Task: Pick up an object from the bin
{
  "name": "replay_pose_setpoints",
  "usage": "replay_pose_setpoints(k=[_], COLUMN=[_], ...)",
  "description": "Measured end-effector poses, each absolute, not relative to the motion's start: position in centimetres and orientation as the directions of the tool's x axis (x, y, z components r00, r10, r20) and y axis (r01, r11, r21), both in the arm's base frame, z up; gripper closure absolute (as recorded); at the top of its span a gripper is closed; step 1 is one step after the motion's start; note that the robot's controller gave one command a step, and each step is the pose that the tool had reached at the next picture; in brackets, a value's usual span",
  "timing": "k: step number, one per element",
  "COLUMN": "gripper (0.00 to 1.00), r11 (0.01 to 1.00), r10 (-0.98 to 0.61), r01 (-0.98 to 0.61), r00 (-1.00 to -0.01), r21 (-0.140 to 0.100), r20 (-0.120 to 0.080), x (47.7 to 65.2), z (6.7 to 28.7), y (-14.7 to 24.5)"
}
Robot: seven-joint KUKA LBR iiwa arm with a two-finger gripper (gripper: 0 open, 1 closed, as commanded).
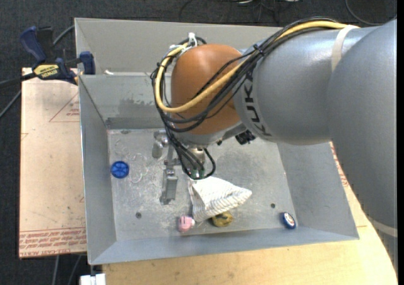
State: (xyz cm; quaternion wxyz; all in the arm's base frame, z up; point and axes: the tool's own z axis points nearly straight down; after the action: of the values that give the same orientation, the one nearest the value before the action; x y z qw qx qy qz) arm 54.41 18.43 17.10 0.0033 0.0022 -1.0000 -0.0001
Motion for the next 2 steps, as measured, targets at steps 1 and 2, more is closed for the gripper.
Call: replay_pose_setpoints(k=[1, 2], gripper=[0.00, 0.00], r11=[1.000, 0.999], r10=[0.000, -0.048], r01=[0.000, -0.048], r00=[-1.000, -0.999], r21=[0.001, -0.003], r20=[0.000, 0.014], x=[54.6, 53.5], z=[17.6, 9.6], y=[18.3, 13.6])
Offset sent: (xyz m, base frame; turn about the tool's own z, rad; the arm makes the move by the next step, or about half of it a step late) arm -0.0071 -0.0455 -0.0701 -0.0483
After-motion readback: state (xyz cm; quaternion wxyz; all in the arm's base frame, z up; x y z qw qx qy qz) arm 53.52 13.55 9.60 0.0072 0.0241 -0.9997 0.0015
